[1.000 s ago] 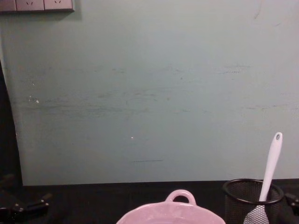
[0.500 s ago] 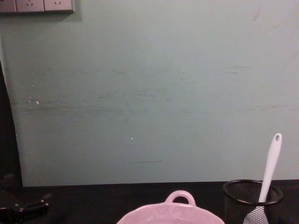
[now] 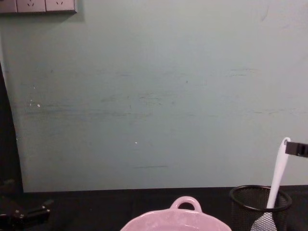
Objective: Use the one hand to pick up the spoon and stir the clear water in the bowl.
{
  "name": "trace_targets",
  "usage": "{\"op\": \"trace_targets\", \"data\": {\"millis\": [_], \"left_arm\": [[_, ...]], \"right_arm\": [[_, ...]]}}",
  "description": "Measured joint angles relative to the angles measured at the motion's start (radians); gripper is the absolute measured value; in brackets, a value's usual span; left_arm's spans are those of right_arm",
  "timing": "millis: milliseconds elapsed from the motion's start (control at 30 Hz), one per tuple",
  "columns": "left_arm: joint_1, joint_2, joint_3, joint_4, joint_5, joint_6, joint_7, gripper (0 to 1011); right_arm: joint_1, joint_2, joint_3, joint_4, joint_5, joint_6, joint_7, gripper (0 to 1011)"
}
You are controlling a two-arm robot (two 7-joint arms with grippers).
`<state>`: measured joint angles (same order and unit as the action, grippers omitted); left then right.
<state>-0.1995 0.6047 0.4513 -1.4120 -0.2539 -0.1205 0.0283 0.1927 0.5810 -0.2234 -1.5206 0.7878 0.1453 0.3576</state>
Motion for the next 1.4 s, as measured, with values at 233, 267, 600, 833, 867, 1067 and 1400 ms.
{"op": "trace_targets", "data": {"millis": [233, 267, 600, 833, 867, 1067, 1400], "left_arm": [[0.000, 0.000, 0.000, 0.000, 0.000, 0.000, 0.000, 1011], [0.000, 0.000, 0.000, 0.000, 0.000, 0.000, 0.000, 1011], [0.000, 0.000, 0.000, 0.000, 0.000, 0.000, 0.000, 1011], [0.000, 0.000, 0.000, 0.000, 0.000, 0.000, 0.000, 1011], [0.000, 0.000, 0.000, 0.000, 0.000, 0.000, 0.000, 1011], [0.000, 0.000, 0.000, 0.000, 0.000, 0.000, 0.000, 1011], [0.000, 0.000, 0.000, 0.000, 0.000, 0.000, 0.000, 1011]], "right_arm": [[0.086, -0.029, -0.008, 0.074, 0.114, 0.139, 0.019, 1002], [0.102, -0.034, -0.012, 0.089, 0.127, 0.154, 0.018, 1002], [0.172, -0.055, -0.047, 0.166, 0.152, 0.176, 0.005, 1003], [0.209, -0.065, -0.081, 0.212, 0.154, 0.156, 0.005, 1003], [0.212, -0.065, -0.083, 0.216, 0.154, 0.152, 0.007, 1003], [0.214, -0.065, -0.086, 0.221, 0.154, 0.147, 0.012, 1002], [0.212, -0.065, -0.083, 0.216, 0.154, 0.150, 0.010, 862]]}}
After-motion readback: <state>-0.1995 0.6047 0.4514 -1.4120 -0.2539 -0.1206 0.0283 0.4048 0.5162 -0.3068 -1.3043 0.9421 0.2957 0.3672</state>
